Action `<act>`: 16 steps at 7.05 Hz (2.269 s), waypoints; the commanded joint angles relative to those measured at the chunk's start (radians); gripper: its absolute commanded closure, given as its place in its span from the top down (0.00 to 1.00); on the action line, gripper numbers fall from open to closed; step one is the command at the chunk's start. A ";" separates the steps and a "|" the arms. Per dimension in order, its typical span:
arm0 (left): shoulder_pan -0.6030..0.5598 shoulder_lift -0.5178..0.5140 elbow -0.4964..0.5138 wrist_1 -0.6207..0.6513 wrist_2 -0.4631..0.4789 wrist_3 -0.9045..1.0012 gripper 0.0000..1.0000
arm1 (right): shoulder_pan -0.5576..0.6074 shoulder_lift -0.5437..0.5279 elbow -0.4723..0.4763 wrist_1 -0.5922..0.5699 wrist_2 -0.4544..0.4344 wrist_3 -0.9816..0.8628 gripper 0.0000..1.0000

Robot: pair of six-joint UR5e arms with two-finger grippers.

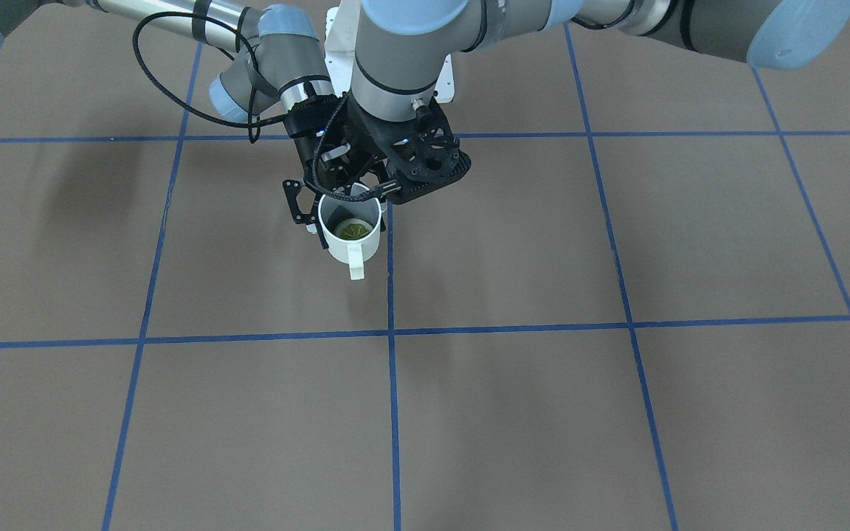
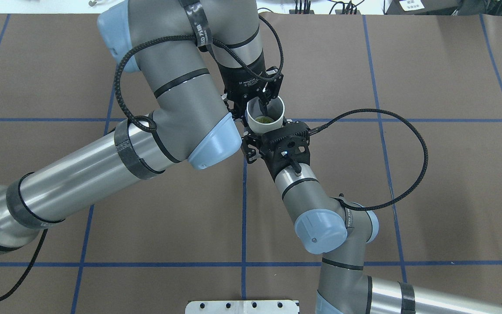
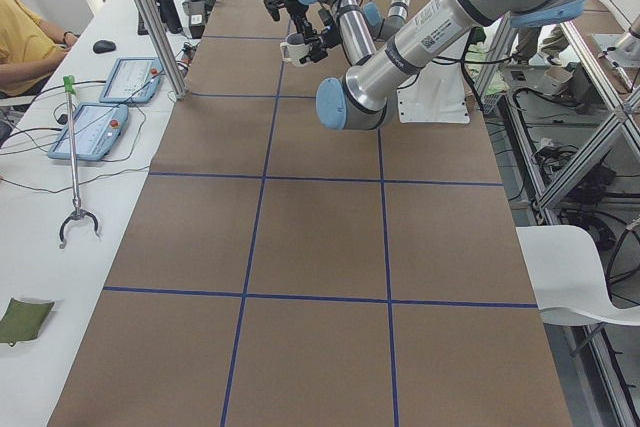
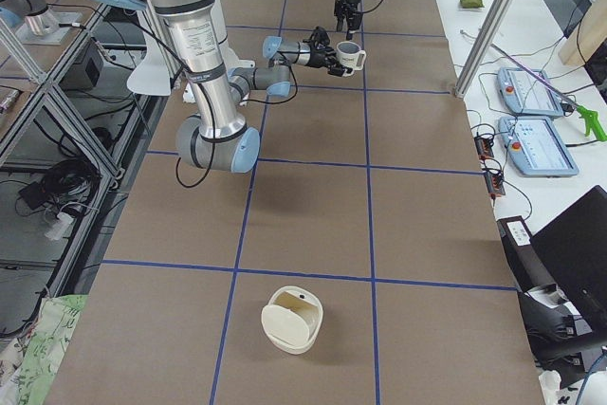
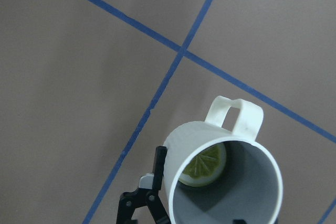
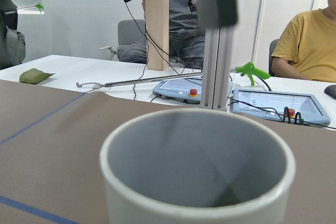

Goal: Left arm hands cup to right arm to dump lemon

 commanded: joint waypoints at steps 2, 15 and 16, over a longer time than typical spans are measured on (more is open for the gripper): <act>-0.057 0.038 -0.041 -0.010 0.001 0.013 1.00 | 0.064 -0.126 0.058 0.105 0.003 0.013 0.32; -0.047 0.081 -0.021 -0.045 0.067 0.014 1.00 | 0.476 -0.925 -0.305 1.176 0.248 0.272 0.21; -0.047 0.081 -0.018 -0.045 0.067 0.014 1.00 | 0.476 -0.950 -0.350 1.271 0.256 0.351 0.20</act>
